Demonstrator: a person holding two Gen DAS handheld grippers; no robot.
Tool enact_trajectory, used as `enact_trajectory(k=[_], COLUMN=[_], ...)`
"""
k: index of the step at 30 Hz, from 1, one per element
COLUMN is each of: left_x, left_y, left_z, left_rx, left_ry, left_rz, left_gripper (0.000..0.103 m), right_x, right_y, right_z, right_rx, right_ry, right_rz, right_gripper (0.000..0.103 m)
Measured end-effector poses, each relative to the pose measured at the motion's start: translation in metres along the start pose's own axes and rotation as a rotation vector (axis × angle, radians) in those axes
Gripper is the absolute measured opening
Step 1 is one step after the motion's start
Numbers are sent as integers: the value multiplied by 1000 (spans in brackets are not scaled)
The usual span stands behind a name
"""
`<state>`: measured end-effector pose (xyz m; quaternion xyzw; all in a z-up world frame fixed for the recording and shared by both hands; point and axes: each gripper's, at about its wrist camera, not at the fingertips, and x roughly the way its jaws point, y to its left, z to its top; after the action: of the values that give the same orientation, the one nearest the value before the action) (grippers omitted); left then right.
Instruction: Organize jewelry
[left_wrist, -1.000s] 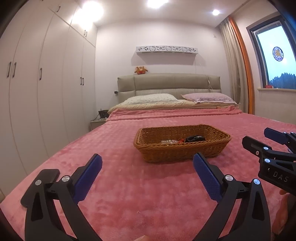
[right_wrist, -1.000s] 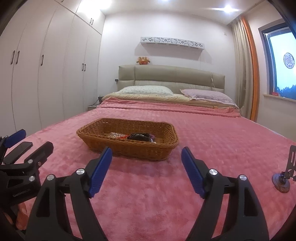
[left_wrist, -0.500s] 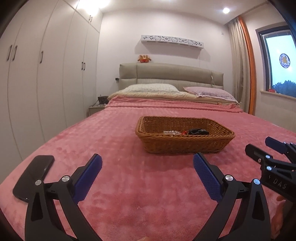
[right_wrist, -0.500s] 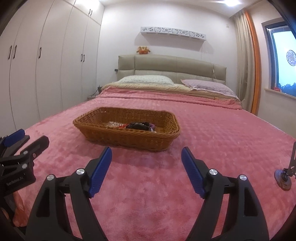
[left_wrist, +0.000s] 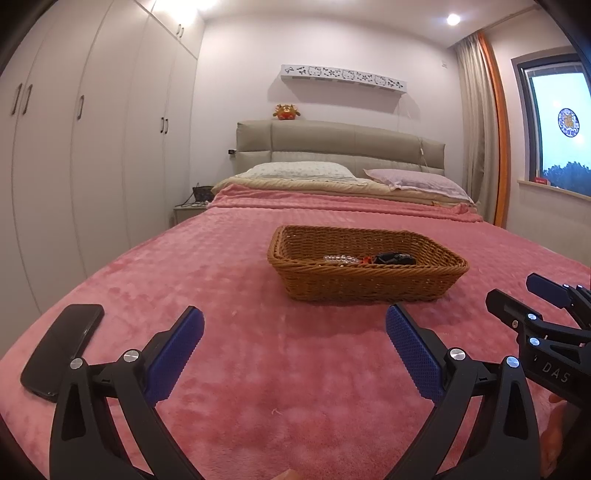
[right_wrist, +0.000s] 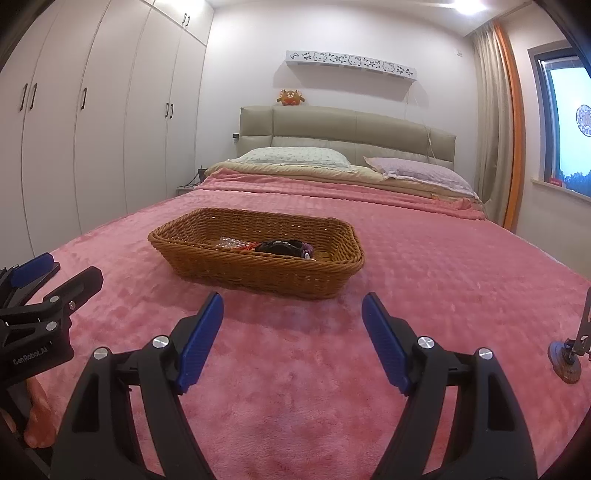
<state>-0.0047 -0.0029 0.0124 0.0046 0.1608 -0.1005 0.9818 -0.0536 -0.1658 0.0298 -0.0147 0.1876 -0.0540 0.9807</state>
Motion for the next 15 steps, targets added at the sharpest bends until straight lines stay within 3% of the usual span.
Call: enact_trajectory(k=[15], left_x=[4], left_y=[-2], left_z=[-2], left_rx=[6], left_ry=[17], left_rz=[-2], left_gripper=[96], right_x=[-2], right_y=[1], right_z=[1], right_rx=[-5], right_ry=[-9], right_rz=[-3], right_gripper=[78])
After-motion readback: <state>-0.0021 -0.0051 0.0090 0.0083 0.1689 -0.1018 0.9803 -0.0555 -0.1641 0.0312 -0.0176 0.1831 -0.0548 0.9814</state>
